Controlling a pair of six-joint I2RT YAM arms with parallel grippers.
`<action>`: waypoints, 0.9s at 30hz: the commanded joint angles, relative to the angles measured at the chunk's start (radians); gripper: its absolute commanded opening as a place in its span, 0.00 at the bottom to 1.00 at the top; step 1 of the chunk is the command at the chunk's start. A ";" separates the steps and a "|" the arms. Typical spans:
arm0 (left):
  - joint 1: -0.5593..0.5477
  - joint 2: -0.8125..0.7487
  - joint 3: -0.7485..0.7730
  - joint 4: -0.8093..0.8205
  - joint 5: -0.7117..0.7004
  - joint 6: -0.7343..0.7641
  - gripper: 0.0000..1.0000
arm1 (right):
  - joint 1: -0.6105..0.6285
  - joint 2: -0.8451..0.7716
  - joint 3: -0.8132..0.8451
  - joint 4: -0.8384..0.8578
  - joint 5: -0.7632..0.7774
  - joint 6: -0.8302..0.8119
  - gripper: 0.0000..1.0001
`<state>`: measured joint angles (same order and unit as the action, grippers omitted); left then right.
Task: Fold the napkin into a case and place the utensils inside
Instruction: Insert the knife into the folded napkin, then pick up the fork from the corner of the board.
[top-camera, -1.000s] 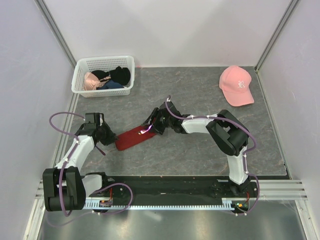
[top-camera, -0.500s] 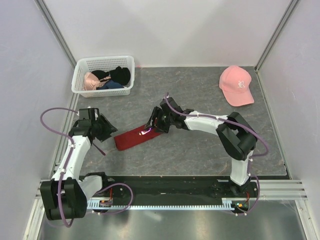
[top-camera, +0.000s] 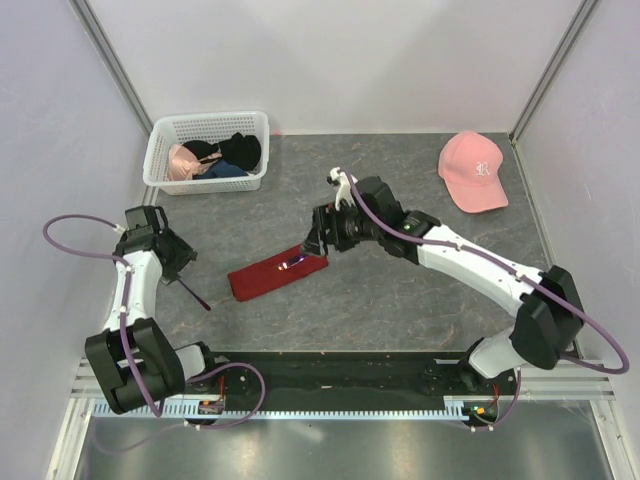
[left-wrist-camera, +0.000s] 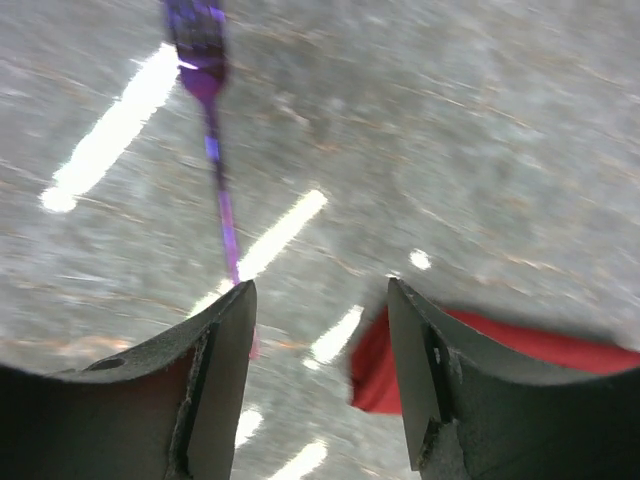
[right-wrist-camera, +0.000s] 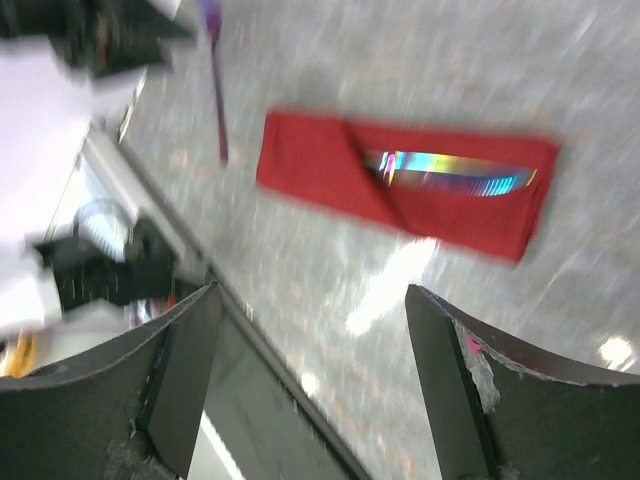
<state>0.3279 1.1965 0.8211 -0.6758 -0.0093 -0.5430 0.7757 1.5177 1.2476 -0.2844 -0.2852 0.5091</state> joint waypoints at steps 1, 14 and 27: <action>0.019 0.050 0.056 -0.005 -0.128 0.101 0.65 | -0.004 -0.073 -0.161 0.088 -0.191 -0.040 0.82; 0.026 0.362 0.020 0.073 -0.264 0.035 0.56 | -0.070 -0.211 -0.323 0.143 -0.289 -0.047 0.83; 0.031 0.486 0.047 0.159 -0.278 0.046 0.13 | -0.131 -0.209 -0.312 0.145 -0.285 -0.027 0.83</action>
<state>0.3473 1.6188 0.9131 -0.6353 -0.1993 -0.5072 0.6804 1.3228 0.9295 -0.1734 -0.5526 0.4828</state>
